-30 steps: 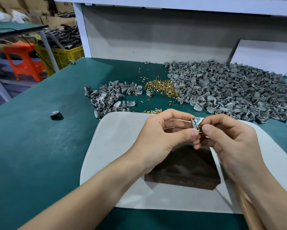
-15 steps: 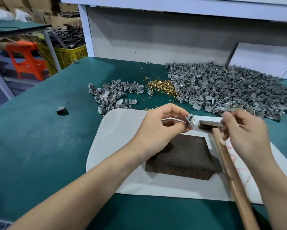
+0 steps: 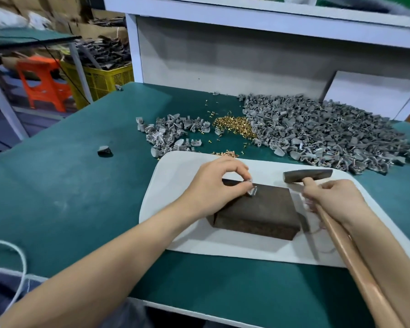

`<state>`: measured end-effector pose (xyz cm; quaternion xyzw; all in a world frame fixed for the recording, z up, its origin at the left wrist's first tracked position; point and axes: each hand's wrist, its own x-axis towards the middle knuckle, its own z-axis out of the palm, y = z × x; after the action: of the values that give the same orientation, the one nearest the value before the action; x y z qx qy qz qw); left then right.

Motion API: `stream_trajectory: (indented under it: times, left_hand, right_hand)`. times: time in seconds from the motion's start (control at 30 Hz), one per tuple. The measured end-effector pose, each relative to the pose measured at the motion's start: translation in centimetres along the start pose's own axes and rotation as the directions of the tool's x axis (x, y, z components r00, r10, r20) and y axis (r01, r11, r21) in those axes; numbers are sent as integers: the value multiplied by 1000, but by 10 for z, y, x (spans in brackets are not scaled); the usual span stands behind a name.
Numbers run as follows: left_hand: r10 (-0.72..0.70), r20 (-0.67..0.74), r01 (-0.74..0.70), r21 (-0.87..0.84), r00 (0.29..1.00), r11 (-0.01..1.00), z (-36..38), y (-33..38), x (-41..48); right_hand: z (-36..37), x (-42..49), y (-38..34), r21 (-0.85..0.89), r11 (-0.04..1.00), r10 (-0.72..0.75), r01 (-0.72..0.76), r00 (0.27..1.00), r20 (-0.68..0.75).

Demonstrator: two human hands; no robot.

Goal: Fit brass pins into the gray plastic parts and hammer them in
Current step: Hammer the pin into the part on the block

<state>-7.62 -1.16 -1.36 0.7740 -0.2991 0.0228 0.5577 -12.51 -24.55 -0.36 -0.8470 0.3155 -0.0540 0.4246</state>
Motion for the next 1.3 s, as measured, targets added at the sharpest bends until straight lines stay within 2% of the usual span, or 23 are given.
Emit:
stream_trajectory:
  times: [0.07, 0.1, 0.17, 0.27, 0.37, 0.5, 0.6, 0.7, 0.83, 1.03, 1.13, 1.2, 1.3]
  left_hand:
    - [-64, 42, 65, -22, 997, 998, -1, -4, -2]
    - [-95, 69, 98, -41, 993, 994, 0, -6, -2]
    - [-134, 106, 144, -97, 985, 985, 0, -8, -1]
    - [-175, 156, 203, -189, 972, 961, 0, -7, -1]
    - [-189, 167, 222, -211, 968, 952, 1, -7, 0]
    - [-182, 194, 222, -214, 964, 951, 1, -7, -1]
    - [-178, 203, 225, -235, 963, 946, 1, -7, 0]
    - [-179, 205, 226, -237, 962, 945, 2, -8, 0]
    - [-190, 186, 230, -226, 964, 947, 2, -9, 1]
    - [-177, 180, 214, -217, 968, 952, 3, -10, 1]
    - [-185, 172, 225, -253, 967, 941, 3, -9, 1]
    - [-174, 158, 209, -240, 972, 948, 3, -10, 1]
    - [-182, 146, 211, -219, 972, 953, 3, -10, 1]
  right_hand:
    - [-8, -6, -7, 306, 952, -23, -26, 988, 154]
    - [-12, -11, -12, 392, 920, -65, -18, 979, 196]
    - [-18, -25, -25, 459, 888, -163, 34, 956, 243]
    - [-15, -57, -41, 356, 929, -216, 100, 927, 305]
    - [-3, -82, -56, 263, 949, -260, 172, 901, 347]
    - [9, -86, -62, 59, 964, -264, 258, 920, 289]
    - [10, -83, -65, -74, 952, -274, 298, 932, 237]
    - [14, -83, -71, -136, 933, -294, 334, 923, 249]
    - [19, -87, -76, -308, 873, -307, 378, 917, 255]
    - [6, -94, -93, -367, 842, -364, 395, 919, 154]
    - [22, -98, -88, -485, 788, -311, 380, 925, 220]
    - [23, -99, -90, -494, 781, -298, 382, 923, 242]
    - [10, -99, -98, -467, 789, -373, 400, 915, 154]
